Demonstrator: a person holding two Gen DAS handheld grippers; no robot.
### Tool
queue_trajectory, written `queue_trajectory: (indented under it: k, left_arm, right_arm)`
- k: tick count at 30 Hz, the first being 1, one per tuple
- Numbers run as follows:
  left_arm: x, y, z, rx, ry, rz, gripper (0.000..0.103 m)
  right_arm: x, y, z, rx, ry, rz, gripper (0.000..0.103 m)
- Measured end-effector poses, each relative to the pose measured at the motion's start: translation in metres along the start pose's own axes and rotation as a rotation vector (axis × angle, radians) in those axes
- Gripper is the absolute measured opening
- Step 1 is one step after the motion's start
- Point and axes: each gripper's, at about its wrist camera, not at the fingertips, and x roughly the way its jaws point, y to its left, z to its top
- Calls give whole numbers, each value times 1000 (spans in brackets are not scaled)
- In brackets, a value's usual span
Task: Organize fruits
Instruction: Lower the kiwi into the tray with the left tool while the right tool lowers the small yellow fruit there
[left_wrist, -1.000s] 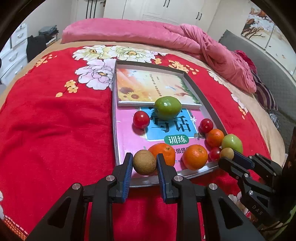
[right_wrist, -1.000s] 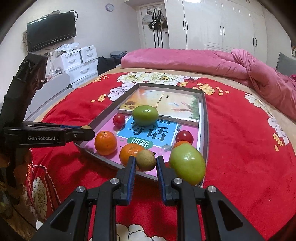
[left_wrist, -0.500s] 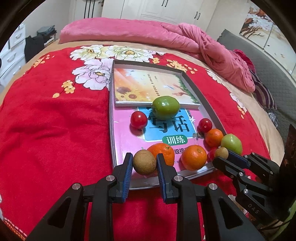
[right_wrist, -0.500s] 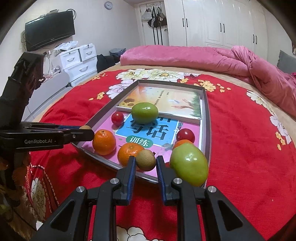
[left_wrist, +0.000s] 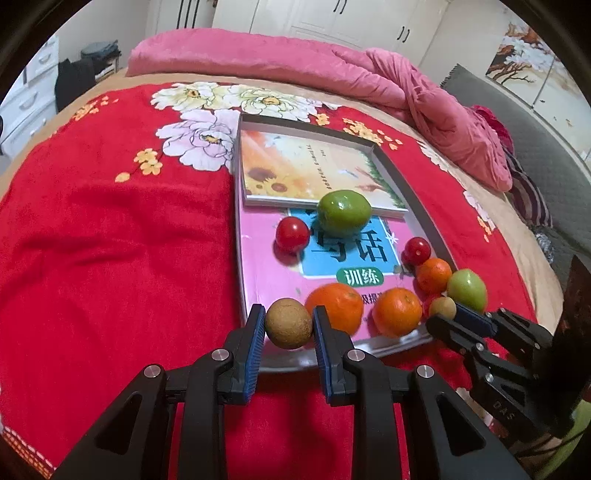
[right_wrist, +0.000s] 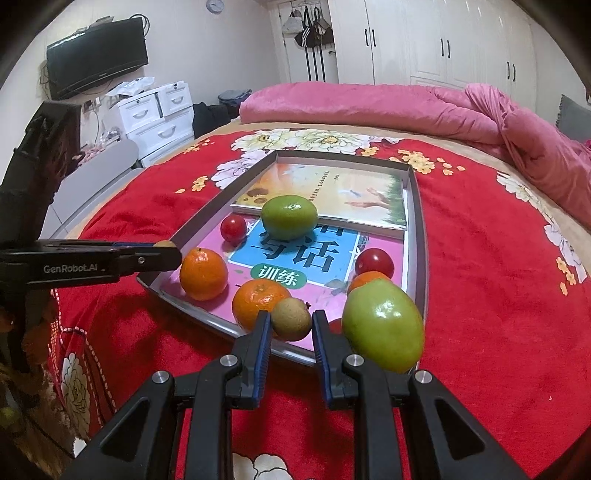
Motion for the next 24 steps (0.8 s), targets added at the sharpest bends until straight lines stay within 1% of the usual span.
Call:
queue_trajectory:
  k: [3, 7, 24]
  left_arm:
    - [5, -7, -3, 32, 16, 16, 27]
    - [5, -13, -3, 49, 12, 2, 27]
    - [7, -17, -3, 55, 11, -18, 27]
  right_arm:
    - [0, 0, 0, 1, 1, 3, 23]
    - [2, 0, 0, 2, 5, 8, 23]
    - [3, -2, 0, 21, 9, 12, 24]
